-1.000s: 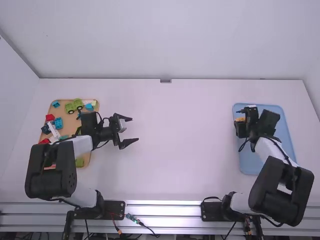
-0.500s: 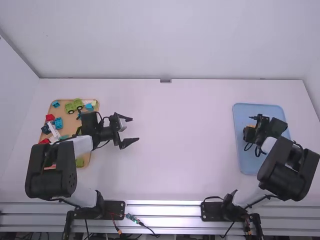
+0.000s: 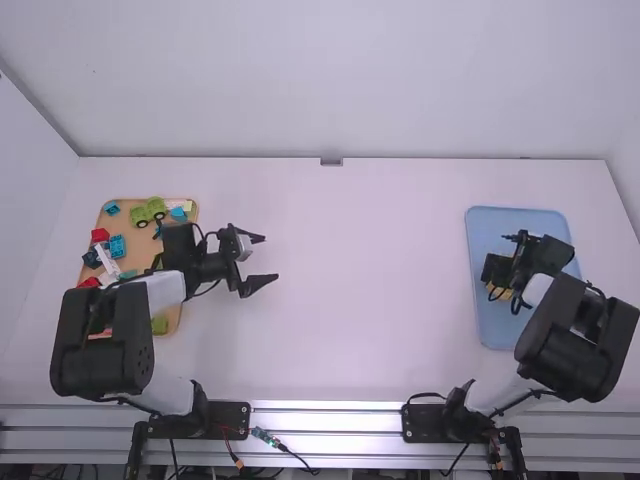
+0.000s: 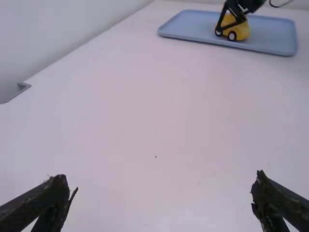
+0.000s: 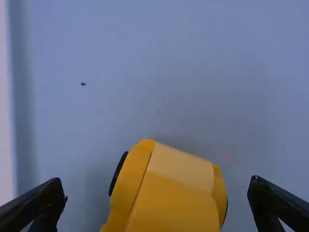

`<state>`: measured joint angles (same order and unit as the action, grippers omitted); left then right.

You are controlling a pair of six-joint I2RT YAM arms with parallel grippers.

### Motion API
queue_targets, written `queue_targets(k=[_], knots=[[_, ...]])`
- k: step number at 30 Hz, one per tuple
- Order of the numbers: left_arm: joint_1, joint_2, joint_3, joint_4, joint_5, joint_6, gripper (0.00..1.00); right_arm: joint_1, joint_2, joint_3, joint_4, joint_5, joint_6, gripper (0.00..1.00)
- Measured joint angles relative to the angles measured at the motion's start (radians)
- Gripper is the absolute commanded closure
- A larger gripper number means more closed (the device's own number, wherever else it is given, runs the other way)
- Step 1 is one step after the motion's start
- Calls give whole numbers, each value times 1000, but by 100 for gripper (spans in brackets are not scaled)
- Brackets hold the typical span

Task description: Assemble lego blocks to make yellow taxi

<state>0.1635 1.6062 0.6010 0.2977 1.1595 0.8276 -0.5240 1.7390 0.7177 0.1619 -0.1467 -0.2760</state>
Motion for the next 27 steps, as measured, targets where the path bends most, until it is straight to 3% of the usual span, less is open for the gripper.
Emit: queue_targets(k=[9, 13, 18, 27], knots=[[-89, 0, 0, 127, -189, -232, 1, 89, -67, 58, -276, 92, 28, 1], [-180, 0, 0, 143, -328, -365, 1, 190, -184, 127, -384, 171, 70, 1], [-214, -47, 15, 33, -417, -471, 1, 337, -316, 151, -467, 225, 89, 0], [-240, -369, 47, -248, -674, -616, 1, 590, -505, 151, -573, 248, 125, 1]])
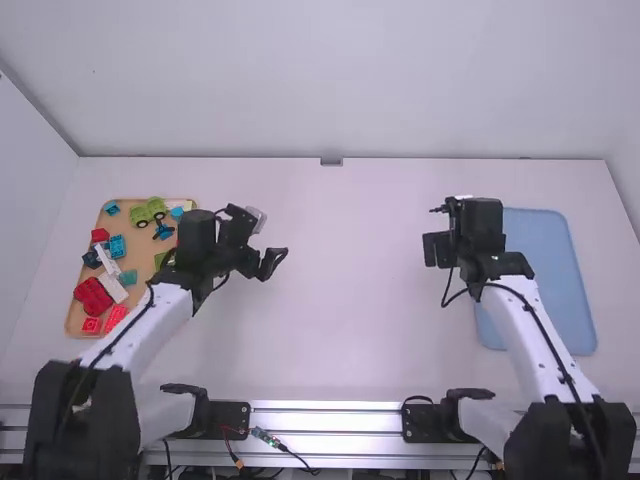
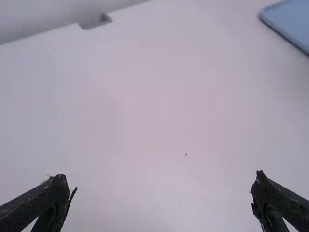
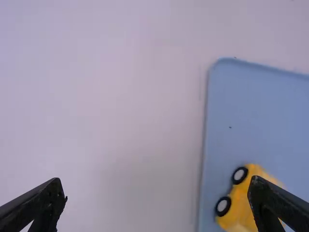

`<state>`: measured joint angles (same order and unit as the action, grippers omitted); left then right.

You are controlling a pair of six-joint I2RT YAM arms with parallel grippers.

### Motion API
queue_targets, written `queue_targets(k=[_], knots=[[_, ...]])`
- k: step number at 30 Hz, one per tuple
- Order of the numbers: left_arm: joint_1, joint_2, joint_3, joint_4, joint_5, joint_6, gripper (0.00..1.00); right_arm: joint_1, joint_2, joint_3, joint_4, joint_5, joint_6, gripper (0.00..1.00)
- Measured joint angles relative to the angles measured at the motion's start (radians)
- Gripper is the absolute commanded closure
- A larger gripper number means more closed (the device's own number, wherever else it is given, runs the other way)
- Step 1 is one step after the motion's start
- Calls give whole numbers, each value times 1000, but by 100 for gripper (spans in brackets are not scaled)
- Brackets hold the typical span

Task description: Assemble lego blocks to make yellow taxi

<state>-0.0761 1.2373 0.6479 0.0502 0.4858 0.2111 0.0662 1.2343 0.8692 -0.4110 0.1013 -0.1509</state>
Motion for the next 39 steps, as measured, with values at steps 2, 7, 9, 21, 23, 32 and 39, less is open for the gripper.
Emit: queue_targets(k=[2, 7, 9, 21, 23, 32, 39], knots=[[-10, -82, 0, -70, -48, -23, 1, 40, -29, 0, -14, -1, 17, 1], [-15, -263, 0, -204, -114, -50, 1, 151, -77, 0, -21, 0, 37, 1], [-14, -313, 0, -237, -124, -55, 1, 183, -85, 0, -22, 1, 40, 1], [64, -524, -73, -192, -255, -136, 15, 167, -212, -69, 88, -66, 110, 14], [72, -560, -120, -155, -291, -165, 19, 133, -245, -106, 125, -80, 126, 18], [72, -740, -288, -52, -434, -201, 37, -25, -403, -265, 282, -98, 145, 34], [72, -911, -467, -53, -473, -206, 55, -69, -580, -430, 410, -99, 145, 52]])
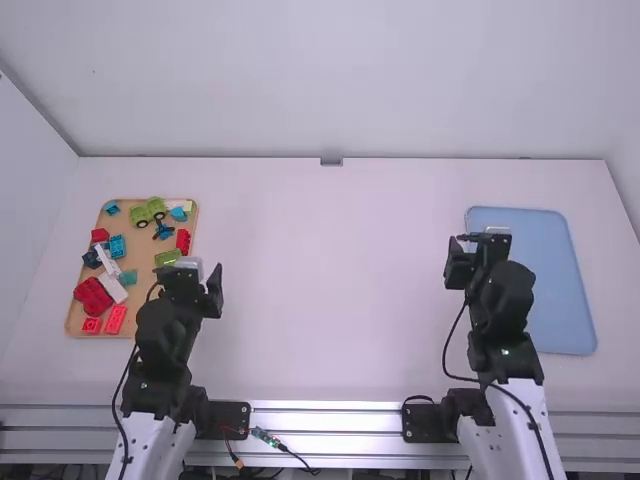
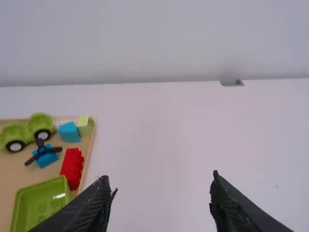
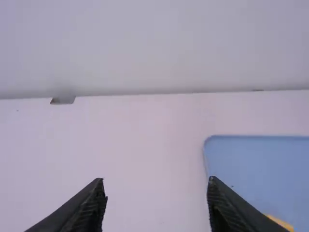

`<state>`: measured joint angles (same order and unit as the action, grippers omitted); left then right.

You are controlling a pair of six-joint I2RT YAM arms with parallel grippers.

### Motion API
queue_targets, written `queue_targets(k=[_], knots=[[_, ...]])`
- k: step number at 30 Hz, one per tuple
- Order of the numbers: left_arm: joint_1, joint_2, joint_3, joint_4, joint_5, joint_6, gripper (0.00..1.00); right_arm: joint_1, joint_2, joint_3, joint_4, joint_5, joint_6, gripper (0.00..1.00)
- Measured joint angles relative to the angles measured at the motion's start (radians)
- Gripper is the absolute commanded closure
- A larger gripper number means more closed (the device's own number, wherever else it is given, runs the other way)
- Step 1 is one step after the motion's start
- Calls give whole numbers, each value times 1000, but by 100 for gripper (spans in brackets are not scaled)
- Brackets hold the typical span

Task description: Assemble lego blocks to make yellow taxi

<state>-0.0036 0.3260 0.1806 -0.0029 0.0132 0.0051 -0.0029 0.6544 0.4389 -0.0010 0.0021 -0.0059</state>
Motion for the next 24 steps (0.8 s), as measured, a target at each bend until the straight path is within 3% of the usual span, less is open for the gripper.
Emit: queue_targets(k=[8, 19, 24], knots=[[0, -173, -170, -1, -2, -6, 71, 1, -187, -193, -1, 0, 1, 70], [0, -319, -171, 7, -8, -6, 88, 1, -394, -401, -2, -2, 2, 89], [0, -319, -171, 7, -8, -6, 93, 1, -458, -427, 6, -3, 0, 96]])
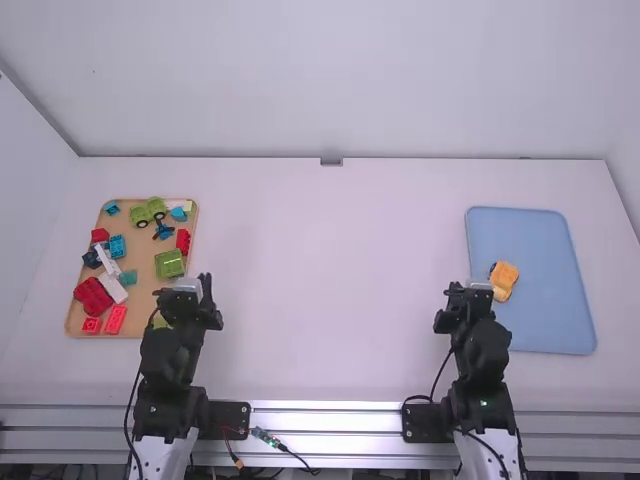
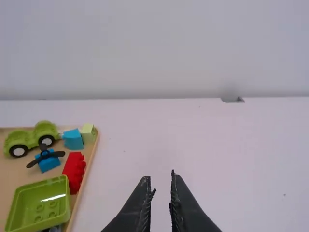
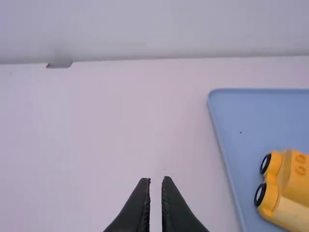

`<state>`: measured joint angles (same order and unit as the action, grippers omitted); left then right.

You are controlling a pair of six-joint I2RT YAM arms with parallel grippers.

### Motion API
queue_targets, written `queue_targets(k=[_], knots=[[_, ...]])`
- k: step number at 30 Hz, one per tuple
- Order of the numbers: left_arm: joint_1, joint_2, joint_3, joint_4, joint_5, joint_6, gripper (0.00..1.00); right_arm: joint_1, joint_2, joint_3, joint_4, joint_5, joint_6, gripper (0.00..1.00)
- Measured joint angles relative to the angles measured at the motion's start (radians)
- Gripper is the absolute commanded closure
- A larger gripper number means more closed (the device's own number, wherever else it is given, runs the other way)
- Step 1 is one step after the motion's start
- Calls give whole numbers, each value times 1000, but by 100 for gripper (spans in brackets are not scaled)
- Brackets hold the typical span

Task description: Assemble lego blocks to make yellow taxi

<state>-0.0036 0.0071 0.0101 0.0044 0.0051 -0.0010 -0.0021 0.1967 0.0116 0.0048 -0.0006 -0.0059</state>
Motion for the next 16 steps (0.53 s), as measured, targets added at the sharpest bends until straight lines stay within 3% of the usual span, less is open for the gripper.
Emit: queue_targets(k=[6, 16], knots=[[0, 0, 0, 0, 0, 0, 100, 0, -88, 0, 0, 2, 3, 100], [0, 0, 0, 0, 0, 0, 100, 0, -185, 0, 0, 0, 4, 100]])
